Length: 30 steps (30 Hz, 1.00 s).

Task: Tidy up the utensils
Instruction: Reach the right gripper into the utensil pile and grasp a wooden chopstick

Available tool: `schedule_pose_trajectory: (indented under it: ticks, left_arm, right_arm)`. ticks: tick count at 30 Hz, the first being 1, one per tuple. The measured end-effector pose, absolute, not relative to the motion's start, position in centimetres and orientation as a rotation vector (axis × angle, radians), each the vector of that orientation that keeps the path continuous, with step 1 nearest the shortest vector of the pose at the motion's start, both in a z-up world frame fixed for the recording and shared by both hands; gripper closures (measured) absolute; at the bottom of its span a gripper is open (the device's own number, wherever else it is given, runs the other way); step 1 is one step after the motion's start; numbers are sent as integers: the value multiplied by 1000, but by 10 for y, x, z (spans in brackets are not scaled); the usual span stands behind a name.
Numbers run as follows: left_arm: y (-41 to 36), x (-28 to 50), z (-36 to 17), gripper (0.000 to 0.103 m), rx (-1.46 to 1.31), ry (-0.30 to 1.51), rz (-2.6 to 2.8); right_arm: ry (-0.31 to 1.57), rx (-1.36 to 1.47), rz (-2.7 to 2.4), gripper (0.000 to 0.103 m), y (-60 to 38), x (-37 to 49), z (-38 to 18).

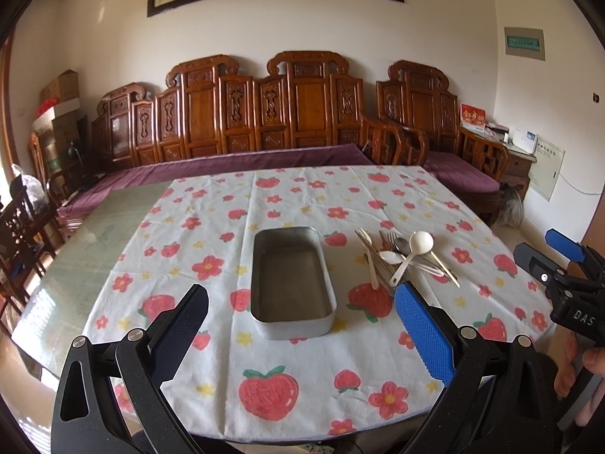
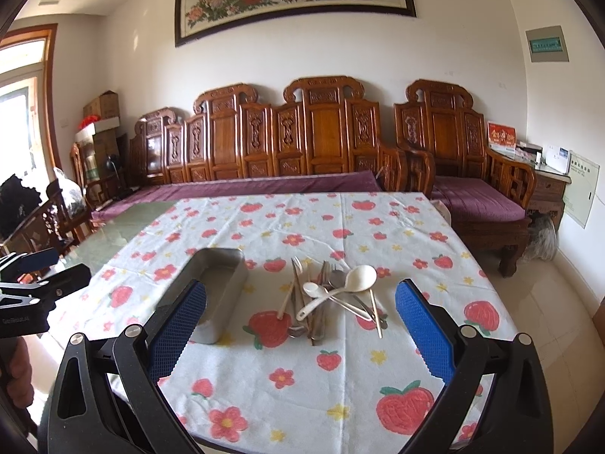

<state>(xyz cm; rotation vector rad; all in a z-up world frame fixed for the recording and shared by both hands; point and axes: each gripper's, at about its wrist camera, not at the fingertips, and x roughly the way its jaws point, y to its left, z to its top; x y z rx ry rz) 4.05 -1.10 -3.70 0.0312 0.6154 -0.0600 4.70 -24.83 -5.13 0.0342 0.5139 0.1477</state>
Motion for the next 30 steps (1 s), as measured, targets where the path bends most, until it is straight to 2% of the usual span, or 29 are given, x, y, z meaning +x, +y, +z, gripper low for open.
schedule_pose_trajectory:
  ticks: [16,19,24,26,30]
  left_arm:
    - [-32,102,-91,8,89,730,-113]
    - [-37,113,-97,8,95,746,-128]
    - [-47,131,-109,8,108,775,-147]
    - [-51,138,-114,8,112,784,-154]
    - [-61,153,-122,8,107,803,-176]
  right_arm:
    - [616,48,117,5,-284,149,-108]
    - [656,48,114,10,-290,174,-126]
    - [739,61,130,24,-302,205,-165]
    - [781,64,162,33,-307,215,-185]
    - [860,87,182,41,-314,230,-212]
